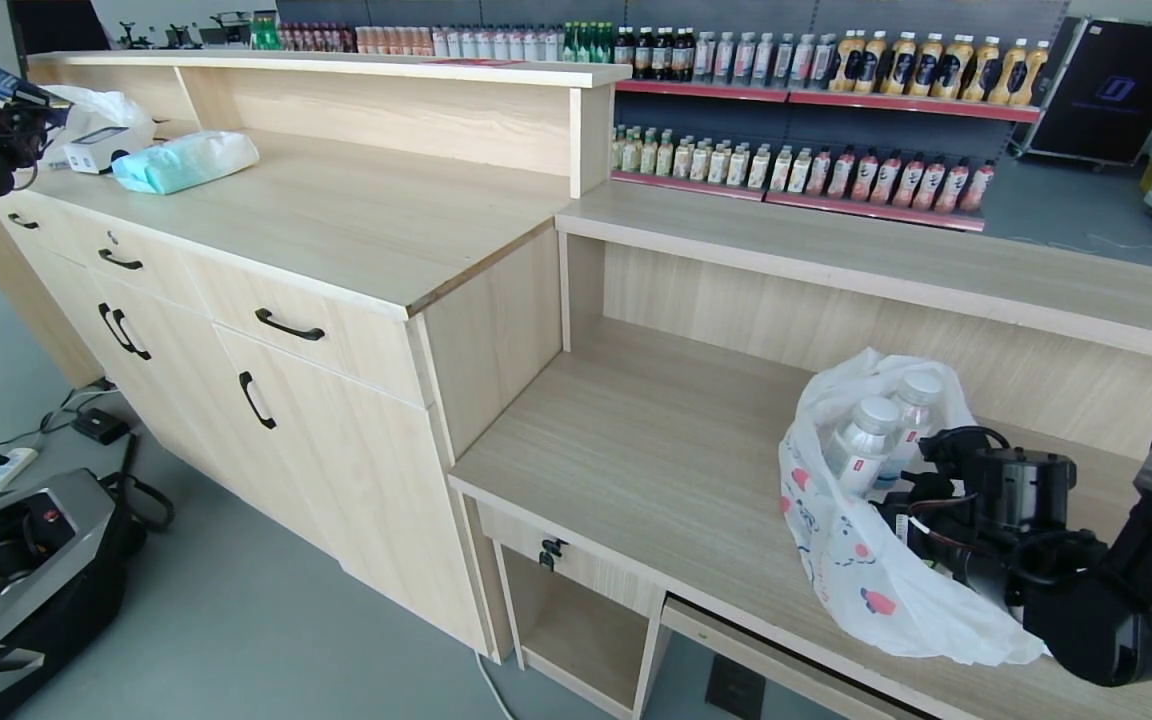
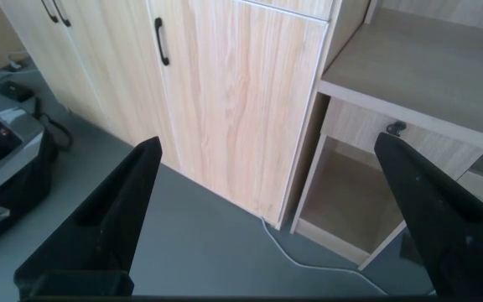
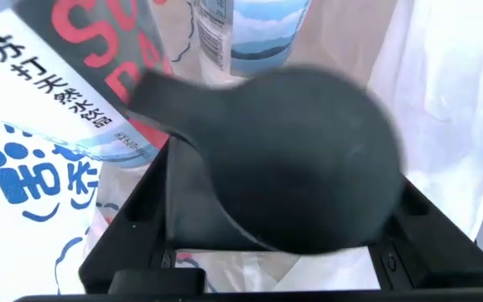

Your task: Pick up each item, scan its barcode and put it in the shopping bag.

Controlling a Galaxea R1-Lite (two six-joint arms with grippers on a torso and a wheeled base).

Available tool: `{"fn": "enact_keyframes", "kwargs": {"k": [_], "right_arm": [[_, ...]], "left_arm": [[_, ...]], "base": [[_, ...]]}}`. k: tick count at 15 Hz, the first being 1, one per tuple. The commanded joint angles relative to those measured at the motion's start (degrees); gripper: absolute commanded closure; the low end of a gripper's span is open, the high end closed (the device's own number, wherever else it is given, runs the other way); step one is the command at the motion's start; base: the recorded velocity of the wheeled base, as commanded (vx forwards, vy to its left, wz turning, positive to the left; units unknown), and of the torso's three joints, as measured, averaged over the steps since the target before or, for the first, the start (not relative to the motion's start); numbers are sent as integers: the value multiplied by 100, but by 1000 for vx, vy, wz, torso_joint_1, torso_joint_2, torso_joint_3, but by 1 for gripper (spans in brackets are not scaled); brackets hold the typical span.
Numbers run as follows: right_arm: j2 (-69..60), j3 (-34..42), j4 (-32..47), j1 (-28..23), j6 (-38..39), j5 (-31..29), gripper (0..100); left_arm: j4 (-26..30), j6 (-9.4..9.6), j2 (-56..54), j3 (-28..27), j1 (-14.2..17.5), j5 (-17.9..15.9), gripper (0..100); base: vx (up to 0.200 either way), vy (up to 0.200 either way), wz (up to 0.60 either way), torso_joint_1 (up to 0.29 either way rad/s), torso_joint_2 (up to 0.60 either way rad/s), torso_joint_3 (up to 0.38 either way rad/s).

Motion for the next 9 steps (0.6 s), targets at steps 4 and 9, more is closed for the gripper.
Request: {"fn": "enact_keyframes", "kwargs": {"k": [4, 9], "right_arm": [[-544, 2, 229, 4, -5, 9, 0], [-3110, 20, 1626, 13, -1086, 27, 0]], "left_arm": [[0, -2, 2, 0, 1, 2, 0], [0, -2, 2, 0, 1, 2, 0]], "base": [[0, 0, 0, 0, 0, 0], [0, 0, 0, 0, 0, 0]]}}
